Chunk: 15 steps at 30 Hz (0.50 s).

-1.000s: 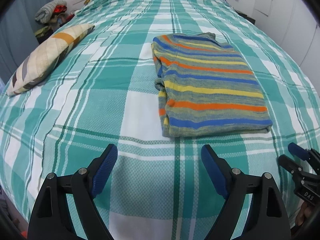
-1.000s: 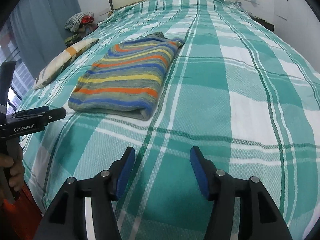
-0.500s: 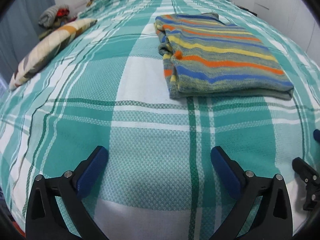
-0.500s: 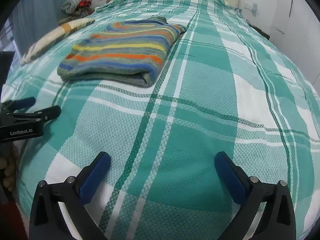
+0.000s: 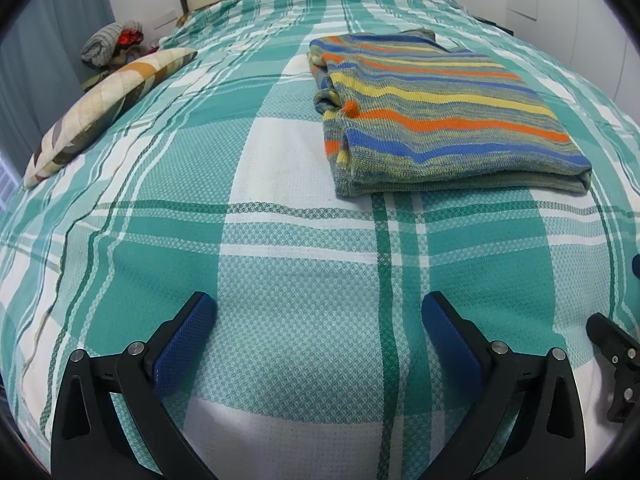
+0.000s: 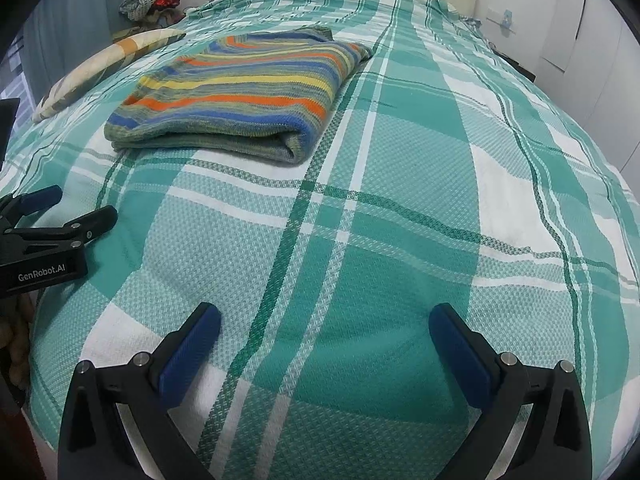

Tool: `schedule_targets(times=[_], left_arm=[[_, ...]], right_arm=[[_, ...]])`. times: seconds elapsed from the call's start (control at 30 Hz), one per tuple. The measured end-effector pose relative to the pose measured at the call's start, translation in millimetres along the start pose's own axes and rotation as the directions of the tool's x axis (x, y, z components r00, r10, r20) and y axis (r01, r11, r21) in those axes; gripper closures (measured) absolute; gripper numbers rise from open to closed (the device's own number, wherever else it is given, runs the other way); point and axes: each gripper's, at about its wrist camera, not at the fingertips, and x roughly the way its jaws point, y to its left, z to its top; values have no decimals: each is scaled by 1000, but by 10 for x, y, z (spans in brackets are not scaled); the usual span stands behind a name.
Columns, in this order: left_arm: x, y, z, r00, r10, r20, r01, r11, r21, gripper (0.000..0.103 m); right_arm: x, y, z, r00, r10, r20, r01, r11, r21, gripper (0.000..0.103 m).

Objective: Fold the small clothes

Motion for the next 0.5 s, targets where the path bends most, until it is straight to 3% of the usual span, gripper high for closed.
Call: schedule_targets(times=[0.3,0.37,0.43,0.5], left_arm=[[0,2,47,999,-18,-36,18,1000,8,1],[-23,93,134,991,-86,-101,88,996,10,1],[-104,323,283,964,-217,-154,210,976,-60,2],[-252,699,455,929,-368,-48,348,908,-234,2]], right_arm=[[39,15,30,1000,-3,-29,3,1000,-4,0],[13,-45,65,998,35,-47,-34,999,22,0],[-46,-158,120,991,113,-66,-109,992,58,0],[-159,-377,214,973,228,-39,-221,966,136,1]])
